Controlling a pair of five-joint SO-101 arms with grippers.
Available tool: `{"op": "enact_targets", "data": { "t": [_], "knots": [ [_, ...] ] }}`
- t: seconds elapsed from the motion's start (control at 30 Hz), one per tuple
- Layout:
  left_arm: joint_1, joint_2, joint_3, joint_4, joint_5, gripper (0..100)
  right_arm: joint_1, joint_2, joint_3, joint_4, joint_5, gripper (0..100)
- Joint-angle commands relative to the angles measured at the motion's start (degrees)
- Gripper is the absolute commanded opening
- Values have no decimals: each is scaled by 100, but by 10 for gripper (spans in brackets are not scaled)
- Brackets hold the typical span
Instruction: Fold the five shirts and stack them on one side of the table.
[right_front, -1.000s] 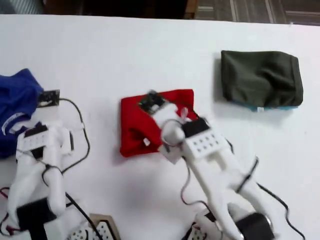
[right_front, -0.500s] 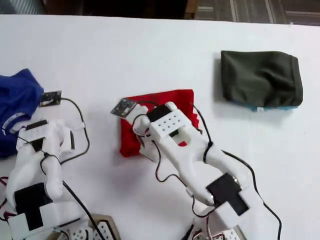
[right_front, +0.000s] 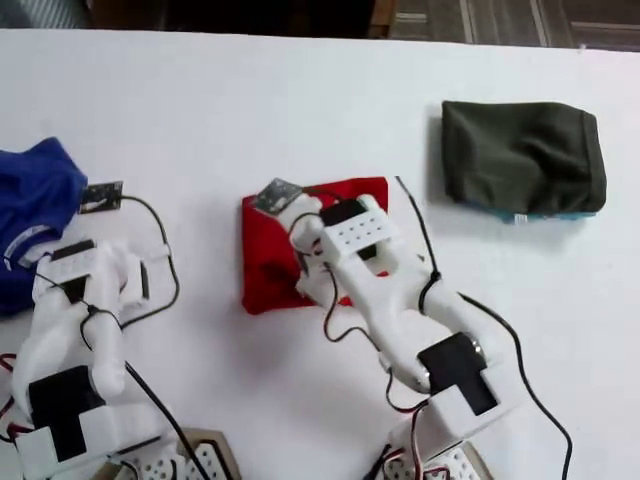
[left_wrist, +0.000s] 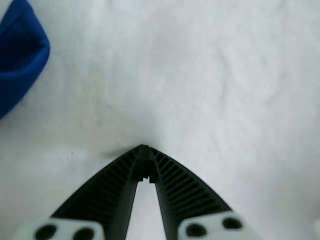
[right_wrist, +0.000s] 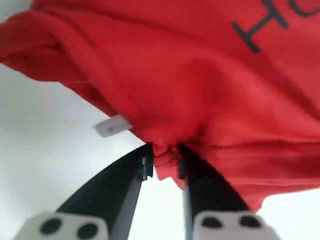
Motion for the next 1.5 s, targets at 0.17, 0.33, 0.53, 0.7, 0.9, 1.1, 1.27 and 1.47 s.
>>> {"op": "enact_targets", "data": {
  "t": [0.17,0.33,0.53,0.7,0.9,1.1,1.27,1.47],
  "knots": [
    [-26,9,-163,35,-9,28,224,-593,-624,453,44,19],
    [-26,9,-163,35,-9,28,338,-1112,-897,980,853,19],
    [-26,9,-163,35,-9,28,690,-1130,-879,1244,1327,19],
    [-26,9,-163,35,-9,28,752,-1112,-835,1226,1371,19],
    [-26,9,-163,35,-9,28,743,-1112,-519,1209,1371,22],
    [-26,9,-163,35,-9,28,716,-1174,-484,1393,1319,181],
    [-26,9,-163,35,-9,28,646,-1174,-9,1420,1248,187],
    [-26,9,-163,35,-9,28,470,-1174,756,593,431,187]
  ]
}}
